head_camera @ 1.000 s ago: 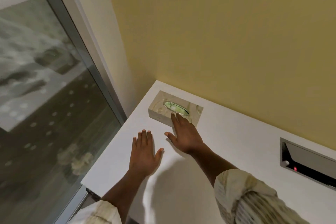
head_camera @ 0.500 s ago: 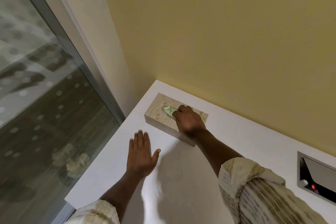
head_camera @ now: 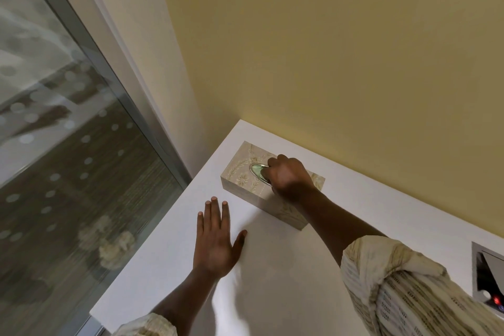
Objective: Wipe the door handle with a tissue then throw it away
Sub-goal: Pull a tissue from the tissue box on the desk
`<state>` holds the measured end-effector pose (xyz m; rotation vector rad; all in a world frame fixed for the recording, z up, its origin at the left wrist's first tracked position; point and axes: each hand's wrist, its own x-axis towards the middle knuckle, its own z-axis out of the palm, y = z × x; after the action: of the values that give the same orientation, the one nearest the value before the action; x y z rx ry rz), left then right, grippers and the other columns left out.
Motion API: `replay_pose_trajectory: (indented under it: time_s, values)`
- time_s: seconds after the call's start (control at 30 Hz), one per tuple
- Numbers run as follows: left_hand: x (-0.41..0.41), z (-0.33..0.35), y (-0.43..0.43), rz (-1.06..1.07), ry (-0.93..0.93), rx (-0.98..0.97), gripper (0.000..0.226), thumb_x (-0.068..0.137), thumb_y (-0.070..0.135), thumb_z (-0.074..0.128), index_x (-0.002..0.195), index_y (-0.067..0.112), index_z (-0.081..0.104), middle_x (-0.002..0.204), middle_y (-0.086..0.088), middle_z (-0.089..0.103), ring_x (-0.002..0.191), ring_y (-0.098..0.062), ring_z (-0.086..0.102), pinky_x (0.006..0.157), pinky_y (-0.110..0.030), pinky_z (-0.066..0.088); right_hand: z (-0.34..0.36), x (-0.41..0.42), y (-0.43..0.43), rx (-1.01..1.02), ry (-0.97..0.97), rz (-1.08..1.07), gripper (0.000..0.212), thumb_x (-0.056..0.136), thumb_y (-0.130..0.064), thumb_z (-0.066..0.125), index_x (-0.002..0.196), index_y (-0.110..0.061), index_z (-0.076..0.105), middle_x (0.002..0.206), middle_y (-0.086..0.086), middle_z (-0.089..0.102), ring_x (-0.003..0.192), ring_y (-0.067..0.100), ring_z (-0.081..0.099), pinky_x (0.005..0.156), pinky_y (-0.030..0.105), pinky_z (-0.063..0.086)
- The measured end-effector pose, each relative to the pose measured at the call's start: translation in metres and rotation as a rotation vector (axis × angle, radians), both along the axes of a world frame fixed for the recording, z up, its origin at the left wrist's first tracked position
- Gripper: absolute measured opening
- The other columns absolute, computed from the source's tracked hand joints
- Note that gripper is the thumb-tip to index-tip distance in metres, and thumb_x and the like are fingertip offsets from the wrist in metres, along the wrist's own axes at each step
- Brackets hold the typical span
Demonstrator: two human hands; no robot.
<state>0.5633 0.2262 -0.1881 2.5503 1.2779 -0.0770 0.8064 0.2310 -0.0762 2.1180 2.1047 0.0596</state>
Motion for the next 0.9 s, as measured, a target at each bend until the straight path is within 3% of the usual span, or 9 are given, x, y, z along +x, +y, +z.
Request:
replay_pose_trajectory:
  time_s: [0.2,0.33,0.5,0.6,0.77,0.9]
  values:
    - [-0.001,0.001,0.001,0.010,-0.026,-0.004,0.091,0.098,0.073,0.007,0.169,0.018,-0.003,0.172,-0.012,-0.020,0.160,-0.031,-0.020,0.132,-0.048,-0.005,-0.002,0.004,0.008,0.014,-0.027,0.019,0.019,0.098,-0.015,0.050,0.108,-0.019,0.067,0.098,0.006,0.068,0.089,0.029,0.061,0.066,0.032,0.030]
    - [-0.001,0.001,0.001,0.009,-0.049,-0.001,0.095,0.094,0.079,-0.008,0.167,0.019,-0.005,0.172,-0.011,-0.019,0.161,-0.031,-0.018,0.133,-0.050,-0.001,-0.007,0.008,0.008,0.061,0.067,0.004,0.018,0.098,-0.016,0.050,0.103,-0.020,0.067,0.096,0.005,0.070,0.087,0.028,0.061,0.065,0.031,0.029]
    - [-0.002,-0.003,0.002,0.007,-0.023,0.004,0.091,0.101,0.074,0.010,0.170,0.015,0.003,0.174,-0.013,-0.015,0.161,-0.032,-0.016,0.133,-0.051,0.001,-0.007,0.014,0.006,0.098,0.442,-0.127,0.017,0.094,-0.024,0.046,0.082,-0.022,0.058,0.084,0.001,0.066,0.082,0.026,0.057,0.060,0.032,0.035]
    - [-0.004,-0.004,0.002,0.000,-0.026,0.010,0.089,0.102,0.070,0.013,0.170,0.012,0.009,0.175,-0.016,-0.009,0.162,-0.034,-0.010,0.133,-0.052,0.005,-0.004,0.016,0.000,0.156,0.647,-0.186,0.015,0.086,-0.027,0.047,0.083,-0.023,0.061,0.083,-0.002,0.065,0.080,0.021,0.056,0.063,0.031,0.036]
    - [-0.004,-0.005,0.002,-0.007,-0.054,0.012,0.089,0.103,0.068,0.017,0.169,0.010,0.012,0.175,-0.018,-0.005,0.163,-0.036,-0.007,0.132,-0.053,0.007,0.004,0.018,-0.006,0.281,0.888,-0.261,0.009,0.087,-0.010,0.061,0.084,-0.015,0.068,0.080,-0.005,0.064,0.076,0.015,0.057,0.068,0.033,0.044]
    - [-0.004,-0.006,0.002,-0.007,-0.042,0.017,0.090,0.102,0.070,0.013,0.170,0.011,0.008,0.175,-0.016,-0.009,0.162,-0.034,-0.011,0.132,-0.052,0.003,0.013,0.014,-0.006,0.384,1.051,-0.385,0.011,0.087,-0.009,0.063,0.083,-0.018,0.068,0.078,-0.011,0.066,0.072,0.004,0.058,0.065,0.017,0.044]
